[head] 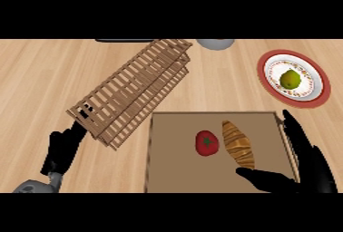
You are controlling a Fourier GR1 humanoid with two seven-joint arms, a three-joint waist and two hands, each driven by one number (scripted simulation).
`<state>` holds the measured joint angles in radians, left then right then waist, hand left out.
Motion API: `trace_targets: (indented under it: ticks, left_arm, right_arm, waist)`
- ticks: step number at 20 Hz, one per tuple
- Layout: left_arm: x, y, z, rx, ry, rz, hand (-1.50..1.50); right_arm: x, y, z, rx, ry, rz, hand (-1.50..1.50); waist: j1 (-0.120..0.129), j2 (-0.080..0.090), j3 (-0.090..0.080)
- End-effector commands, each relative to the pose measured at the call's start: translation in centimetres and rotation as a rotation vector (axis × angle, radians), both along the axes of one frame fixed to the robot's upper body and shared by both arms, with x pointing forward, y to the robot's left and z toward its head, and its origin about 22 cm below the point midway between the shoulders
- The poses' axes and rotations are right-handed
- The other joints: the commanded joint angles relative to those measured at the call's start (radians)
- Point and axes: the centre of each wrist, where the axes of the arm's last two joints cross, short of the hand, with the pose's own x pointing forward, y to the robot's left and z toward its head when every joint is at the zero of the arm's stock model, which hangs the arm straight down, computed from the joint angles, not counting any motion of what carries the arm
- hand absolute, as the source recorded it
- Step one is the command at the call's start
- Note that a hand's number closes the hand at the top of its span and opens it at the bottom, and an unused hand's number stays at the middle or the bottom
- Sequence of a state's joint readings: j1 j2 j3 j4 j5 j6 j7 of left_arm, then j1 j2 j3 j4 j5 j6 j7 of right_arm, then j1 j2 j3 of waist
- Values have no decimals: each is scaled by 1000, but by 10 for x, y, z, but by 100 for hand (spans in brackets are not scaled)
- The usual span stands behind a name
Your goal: Pick the tomato from the tray and place it in the tiered shelf
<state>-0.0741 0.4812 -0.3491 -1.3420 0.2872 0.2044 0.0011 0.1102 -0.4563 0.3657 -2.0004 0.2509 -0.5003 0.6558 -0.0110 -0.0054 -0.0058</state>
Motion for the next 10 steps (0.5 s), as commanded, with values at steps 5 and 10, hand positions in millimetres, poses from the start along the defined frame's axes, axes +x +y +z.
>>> trace_targets:
  ticks: [5, 10]
  left_arm:
    - [4, -17, 1, -13, -15, -85, 0]
    - [6, -19, 2, -14, -1, -106, 0]
  right_arm:
    - [11, -1, 5, -514, 363, -30, -150]
    - [33, 23, 32, -681, 465, -104, -150]
  waist:
    - [47, 13, -8]
    - [67, 9, -5]
